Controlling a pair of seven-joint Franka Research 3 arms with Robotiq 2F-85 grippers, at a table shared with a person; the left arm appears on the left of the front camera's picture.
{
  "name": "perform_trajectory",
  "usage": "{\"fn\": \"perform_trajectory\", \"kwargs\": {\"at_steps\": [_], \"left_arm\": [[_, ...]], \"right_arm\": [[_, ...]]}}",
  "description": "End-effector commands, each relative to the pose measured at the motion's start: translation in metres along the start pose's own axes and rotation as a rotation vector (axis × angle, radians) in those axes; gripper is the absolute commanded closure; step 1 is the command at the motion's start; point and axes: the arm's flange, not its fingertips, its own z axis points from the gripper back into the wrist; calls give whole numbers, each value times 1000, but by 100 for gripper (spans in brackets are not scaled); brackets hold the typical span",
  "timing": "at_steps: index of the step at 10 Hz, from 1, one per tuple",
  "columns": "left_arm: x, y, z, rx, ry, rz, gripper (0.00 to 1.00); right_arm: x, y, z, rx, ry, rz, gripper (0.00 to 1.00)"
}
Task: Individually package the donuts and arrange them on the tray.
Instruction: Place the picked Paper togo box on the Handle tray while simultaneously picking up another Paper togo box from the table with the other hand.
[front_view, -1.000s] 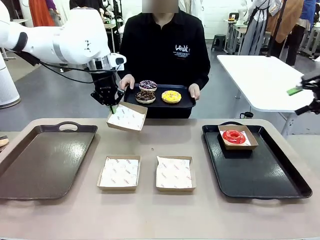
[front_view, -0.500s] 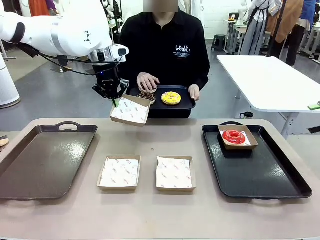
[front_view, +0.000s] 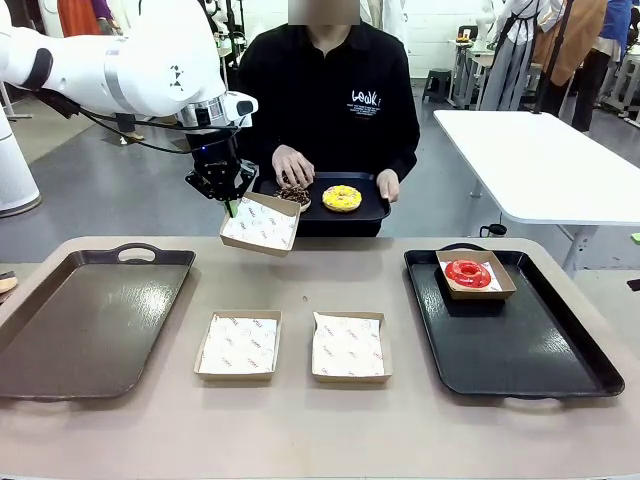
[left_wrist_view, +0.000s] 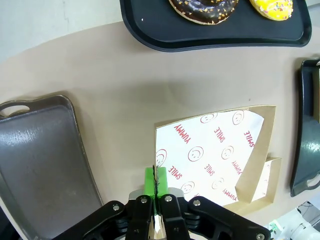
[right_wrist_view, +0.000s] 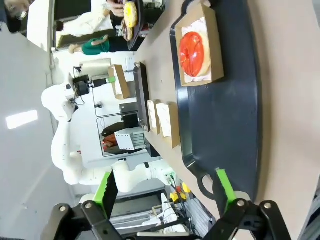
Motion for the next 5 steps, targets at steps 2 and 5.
{"fn": "perform_trajectory", "kwargs": {"at_steps": [2,5], "left_arm": [[-1,3,1,-7,3,-14,100],[-1,3,1,-7,3,-14,100]], "right_arm": [[-1,-3,0,-2,3,-28,0],[-1,-3,0,-2,3,-28,0]]}}
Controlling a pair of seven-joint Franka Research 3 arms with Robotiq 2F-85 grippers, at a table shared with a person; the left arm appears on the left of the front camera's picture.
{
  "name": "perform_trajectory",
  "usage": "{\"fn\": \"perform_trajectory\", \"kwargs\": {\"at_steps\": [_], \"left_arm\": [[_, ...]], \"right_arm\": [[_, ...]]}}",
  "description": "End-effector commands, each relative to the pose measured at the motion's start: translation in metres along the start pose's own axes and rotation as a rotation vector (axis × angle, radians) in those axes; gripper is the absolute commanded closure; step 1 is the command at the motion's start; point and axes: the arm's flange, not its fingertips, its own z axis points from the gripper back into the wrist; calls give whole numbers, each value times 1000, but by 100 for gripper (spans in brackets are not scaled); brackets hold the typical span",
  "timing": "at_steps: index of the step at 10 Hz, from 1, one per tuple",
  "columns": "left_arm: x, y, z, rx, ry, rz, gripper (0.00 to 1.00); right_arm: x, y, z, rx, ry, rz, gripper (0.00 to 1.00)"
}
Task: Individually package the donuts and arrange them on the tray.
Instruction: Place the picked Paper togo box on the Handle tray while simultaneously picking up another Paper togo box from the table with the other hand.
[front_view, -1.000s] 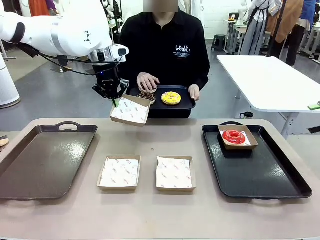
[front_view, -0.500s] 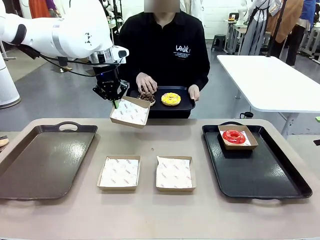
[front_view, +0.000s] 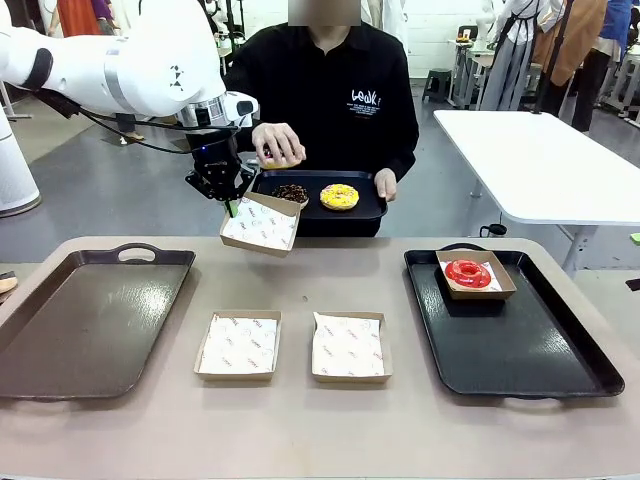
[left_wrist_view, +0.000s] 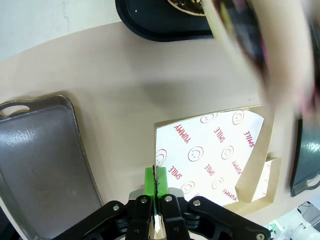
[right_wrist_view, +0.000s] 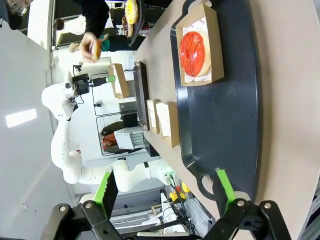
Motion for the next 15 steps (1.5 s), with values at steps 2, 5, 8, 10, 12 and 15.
{"fn": "perform_trajectory", "kwargs": {"at_steps": [2,5,8,10,12,15], "left_arm": [[-1,3,1,-7,3,-14,100],[-1,3,1,-7,3,-14,100],[-1,3,1,-7,3,-14,100],[-1,3,1,-7,3,-14,100],[-1,3,1,-7,3,-14,100],[-1,3,1,-7,3,-14,100]], "right_arm": [[-1,0,1,-1,-1,-18,0],[-1,0,1,-1,-1,-18,0],[-1,0,1,-1,-1,-18,0],[-1,0,1,-1,-1,-18,0],[-1,0,1,-1,-1,-18,0],[-1,0,1,-1,-1,-18,0]]}}
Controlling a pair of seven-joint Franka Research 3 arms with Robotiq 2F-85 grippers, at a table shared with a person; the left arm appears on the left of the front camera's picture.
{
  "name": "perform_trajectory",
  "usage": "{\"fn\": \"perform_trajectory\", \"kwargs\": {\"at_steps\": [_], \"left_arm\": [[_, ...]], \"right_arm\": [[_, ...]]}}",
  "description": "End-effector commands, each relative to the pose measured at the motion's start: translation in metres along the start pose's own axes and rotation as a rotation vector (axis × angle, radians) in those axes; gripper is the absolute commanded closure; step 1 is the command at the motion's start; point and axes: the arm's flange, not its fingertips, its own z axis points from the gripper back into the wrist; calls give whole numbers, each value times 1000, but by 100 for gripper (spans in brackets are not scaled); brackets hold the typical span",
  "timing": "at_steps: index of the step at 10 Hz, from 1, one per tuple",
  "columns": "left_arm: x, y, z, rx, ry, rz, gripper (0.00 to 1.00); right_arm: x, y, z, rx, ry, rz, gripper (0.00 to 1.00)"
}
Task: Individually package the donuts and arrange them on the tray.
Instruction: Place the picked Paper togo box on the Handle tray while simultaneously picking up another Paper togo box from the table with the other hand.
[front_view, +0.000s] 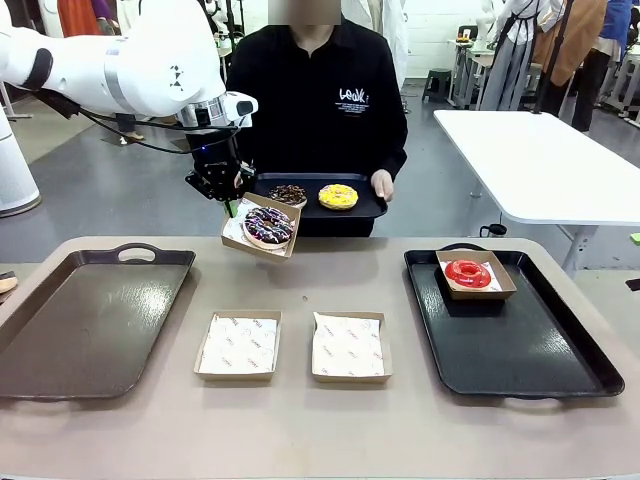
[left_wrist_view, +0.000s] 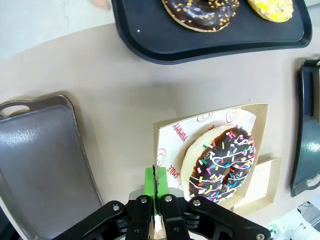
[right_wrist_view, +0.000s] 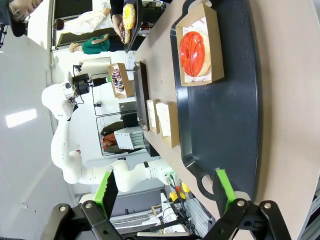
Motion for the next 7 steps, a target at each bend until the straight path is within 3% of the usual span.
{"fn": "perform_trajectory", "kwargs": {"at_steps": [1,7], "left_arm": [[-1,3,1,-7,2,-14,100],[-1,3,1,-7,2,-14,100]], "right_arm": [[-1,0,1,-1,-1,-18,0],[-1,0,1,-1,-1,-18,0]]}}
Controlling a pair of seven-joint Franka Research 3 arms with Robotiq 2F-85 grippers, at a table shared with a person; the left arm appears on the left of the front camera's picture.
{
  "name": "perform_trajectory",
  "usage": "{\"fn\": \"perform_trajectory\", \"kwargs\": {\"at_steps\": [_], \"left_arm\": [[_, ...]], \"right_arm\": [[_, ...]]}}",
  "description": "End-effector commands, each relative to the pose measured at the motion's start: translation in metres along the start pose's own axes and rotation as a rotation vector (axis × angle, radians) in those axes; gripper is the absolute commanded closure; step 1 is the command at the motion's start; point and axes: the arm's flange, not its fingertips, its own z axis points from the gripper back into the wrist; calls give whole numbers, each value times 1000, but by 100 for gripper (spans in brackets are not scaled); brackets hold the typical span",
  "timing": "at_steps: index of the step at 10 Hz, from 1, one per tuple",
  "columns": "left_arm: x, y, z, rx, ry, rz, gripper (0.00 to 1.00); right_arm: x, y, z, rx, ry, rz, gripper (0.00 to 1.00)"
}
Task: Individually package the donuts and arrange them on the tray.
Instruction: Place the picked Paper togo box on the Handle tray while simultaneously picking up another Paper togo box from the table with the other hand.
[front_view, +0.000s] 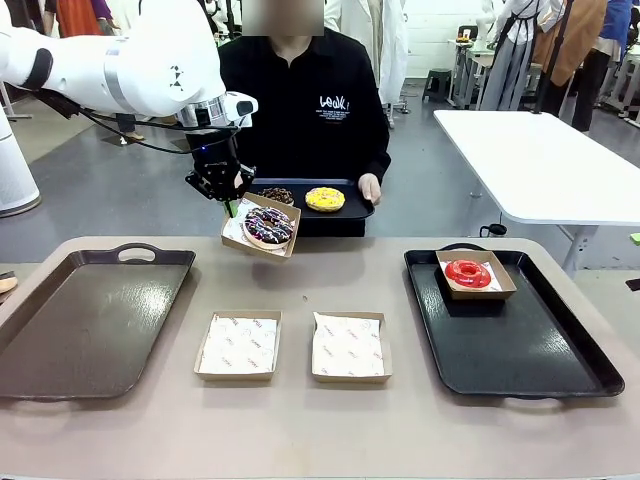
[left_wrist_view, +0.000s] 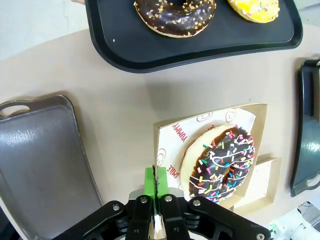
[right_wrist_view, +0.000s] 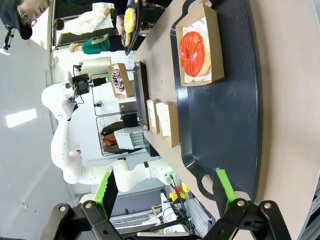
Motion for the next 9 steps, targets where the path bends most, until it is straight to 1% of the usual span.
{"fn": "perform_trajectory", "kwargs": {"at_steps": [1,2,3,4,5,7,9], "left_arm": [[0,0,0,0,0,0,99],[-1,4,8,-6,18,-33,99],[-14,12,18,15,9,-47,99],[-25,27,32,41,17,-56,99],[-41,49,44,54,29,-28,99],[-63,95,53,20,56,25,99],[-82,133,49,14,87,95,99]], "right_arm": [[0,0,0,0,0,0,0],[-1,17,-13,-46,18,35,0],[-4,41,-26,-117,28,39,0],[-4,71,-39,-195,37,52,0],[-3,107,-56,-280,67,44,0],[-2,167,-99,-407,107,63,0],[-12,209,-155,-548,128,90,0]]}}
